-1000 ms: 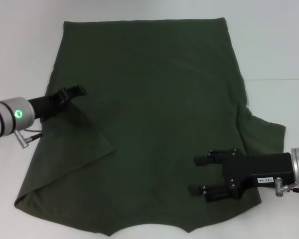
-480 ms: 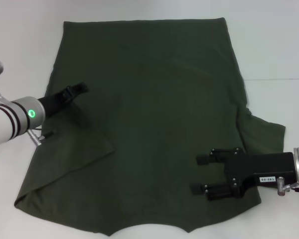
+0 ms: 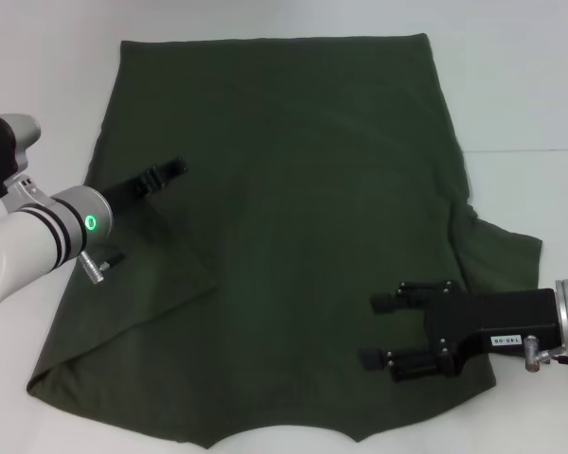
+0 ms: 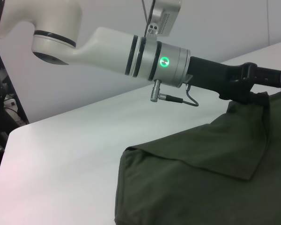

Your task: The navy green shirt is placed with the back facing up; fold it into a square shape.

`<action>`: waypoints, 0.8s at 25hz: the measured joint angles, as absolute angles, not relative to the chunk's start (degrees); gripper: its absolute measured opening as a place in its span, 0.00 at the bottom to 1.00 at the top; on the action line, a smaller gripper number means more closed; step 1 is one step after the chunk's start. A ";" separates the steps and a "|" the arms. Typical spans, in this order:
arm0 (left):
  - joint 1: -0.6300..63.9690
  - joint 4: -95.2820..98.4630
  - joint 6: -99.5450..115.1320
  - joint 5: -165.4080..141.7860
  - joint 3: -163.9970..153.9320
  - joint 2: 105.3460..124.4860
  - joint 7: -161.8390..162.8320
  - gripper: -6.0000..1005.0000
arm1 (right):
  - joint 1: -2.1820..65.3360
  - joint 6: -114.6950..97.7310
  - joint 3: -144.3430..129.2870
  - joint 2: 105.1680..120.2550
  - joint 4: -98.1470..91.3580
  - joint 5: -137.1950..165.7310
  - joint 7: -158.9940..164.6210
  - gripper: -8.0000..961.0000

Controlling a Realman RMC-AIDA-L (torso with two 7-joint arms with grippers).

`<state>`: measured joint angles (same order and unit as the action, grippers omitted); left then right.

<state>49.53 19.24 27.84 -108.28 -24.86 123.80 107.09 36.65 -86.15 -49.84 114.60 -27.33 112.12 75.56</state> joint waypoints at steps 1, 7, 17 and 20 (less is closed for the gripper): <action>49.57 19.06 27.54 -108.08 -24.86 123.78 106.72 0.86 | 36.66 -86.15 -49.88 114.61 -27.33 112.15 75.57 0.93; 49.64 18.96 26.68 -106.12 -24.81 123.86 103.28 0.86 | 36.74 -86.14 -50.01 114.75 -27.33 112.22 75.67 0.93; 47.85 20.06 33.93 -100.74 -24.64 123.83 98.90 0.86 | 36.71 -86.09 -49.84 114.87 -27.33 112.13 75.67 0.93; 45.92 21.49 42.26 -97.66 -24.58 123.74 94.96 0.86 | 36.74 -86.02 -49.21 114.87 -27.38 111.86 75.68 0.93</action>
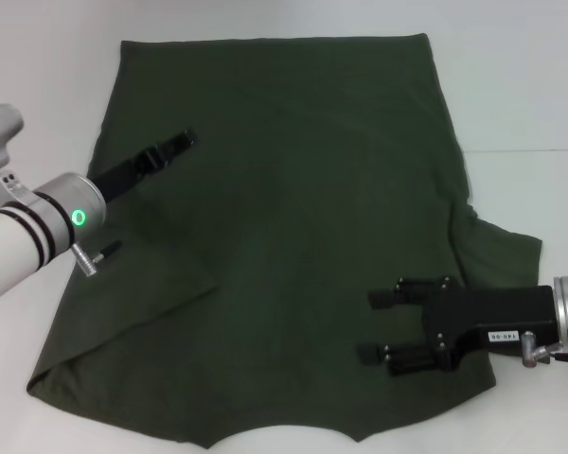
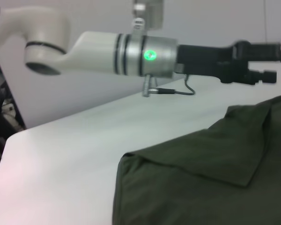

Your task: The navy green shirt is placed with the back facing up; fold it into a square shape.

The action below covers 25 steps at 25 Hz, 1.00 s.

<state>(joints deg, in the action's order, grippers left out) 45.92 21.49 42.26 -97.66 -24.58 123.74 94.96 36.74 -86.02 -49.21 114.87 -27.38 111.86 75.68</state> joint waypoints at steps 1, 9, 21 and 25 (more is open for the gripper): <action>45.14 21.96 45.78 -96.56 -24.56 123.67 93.40 0.86 | 36.81 -86.05 -48.35 114.87 -27.44 111.79 75.87 0.93; 39.14 24.37 75.86 -94.90 -25.25 121.19 84.32 0.86 | 36.86 -86.36 -44.85 114.86 -27.72 111.67 78.10 0.93; 30.75 34.05 98.43 -115.34 -25.98 120.49 73.66 0.86 | 37.95 -86.51 -41.52 114.07 -28.02 111.62 84.94 0.93; 28.23 34.51 99.08 -118.14 -25.71 121.36 68.12 0.86 | 38.77 -85.91 -41.45 113.63 -28.09 111.61 89.20 0.93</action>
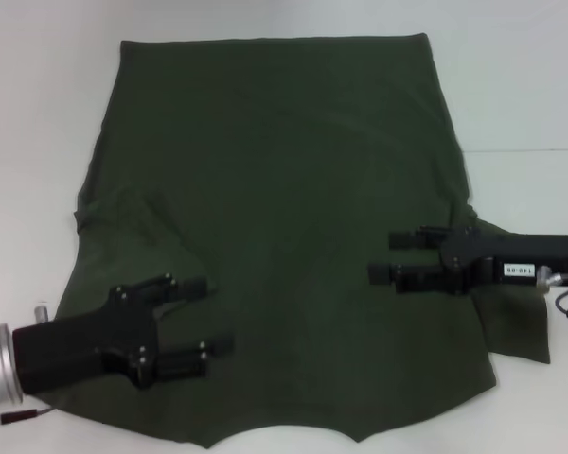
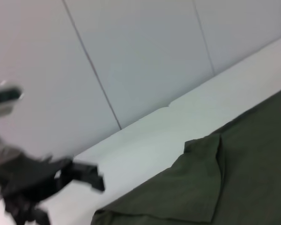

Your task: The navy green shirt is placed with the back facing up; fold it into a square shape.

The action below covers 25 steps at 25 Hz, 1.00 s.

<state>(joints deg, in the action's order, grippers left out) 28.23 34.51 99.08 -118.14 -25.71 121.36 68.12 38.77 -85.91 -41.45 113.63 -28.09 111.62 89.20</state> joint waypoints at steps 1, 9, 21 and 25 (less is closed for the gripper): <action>27.84 34.50 99.10 -118.19 -25.69 121.61 67.07 0.86 | 39.14 -85.77 -41.45 113.41 -28.20 111.63 91.12 0.93; 28.03 33.88 99.22 -117.73 -25.86 122.21 64.84 0.86 | 43.46 -85.07 -42.07 107.96 -31.99 118.11 123.51 0.93; 28.47 33.33 96.78 -117.90 -26.12 122.26 64.22 0.86 | 41.88 -84.19 -37.69 105.66 -36.74 136.82 144.71 0.92; 28.87 33.25 96.60 -117.95 -26.33 122.13 64.36 0.86 | 41.14 -82.93 -36.85 105.27 -36.56 139.67 146.30 0.92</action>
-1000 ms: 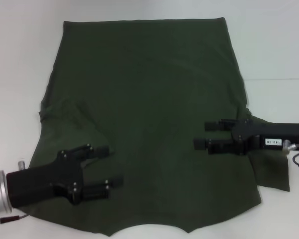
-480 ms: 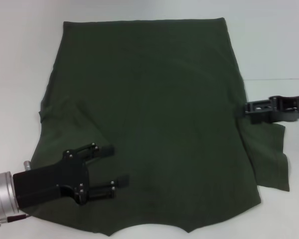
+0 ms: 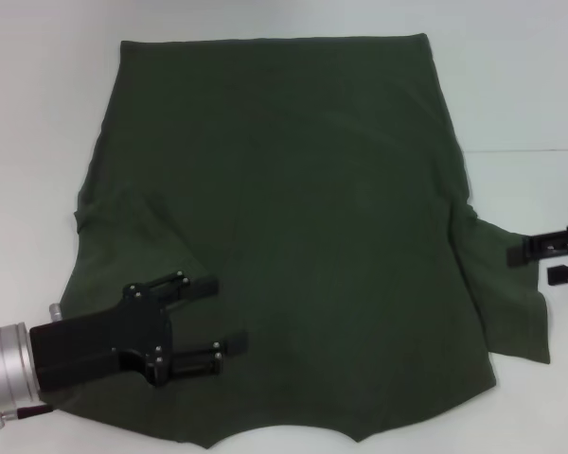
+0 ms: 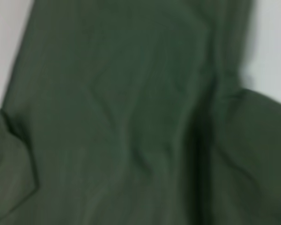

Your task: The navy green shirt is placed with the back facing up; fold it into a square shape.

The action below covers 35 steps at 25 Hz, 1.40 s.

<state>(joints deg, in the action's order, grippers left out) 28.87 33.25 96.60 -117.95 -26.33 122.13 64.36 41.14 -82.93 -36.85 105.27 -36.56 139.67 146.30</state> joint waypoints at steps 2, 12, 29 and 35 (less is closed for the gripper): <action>29.01 33.22 96.59 -117.97 -26.36 122.08 64.36 0.86 | 40.95 -82.07 -36.84 105.16 -36.14 141.41 146.86 0.92; 29.18 33.22 96.36 -118.04 -26.46 122.12 64.17 0.86 | 40.91 -75.61 -37.57 104.68 -29.96 142.28 146.68 0.92; 30.11 33.13 95.45 -118.04 -26.45 122.04 64.00 0.86 | 41.06 -71.02 -37.57 105.39 -25.68 142.06 144.21 0.92; 30.46 33.13 95.09 -118.07 -26.51 121.93 64.17 0.86 | 41.45 -70.44 -37.24 105.39 -25.15 141.66 143.71 0.92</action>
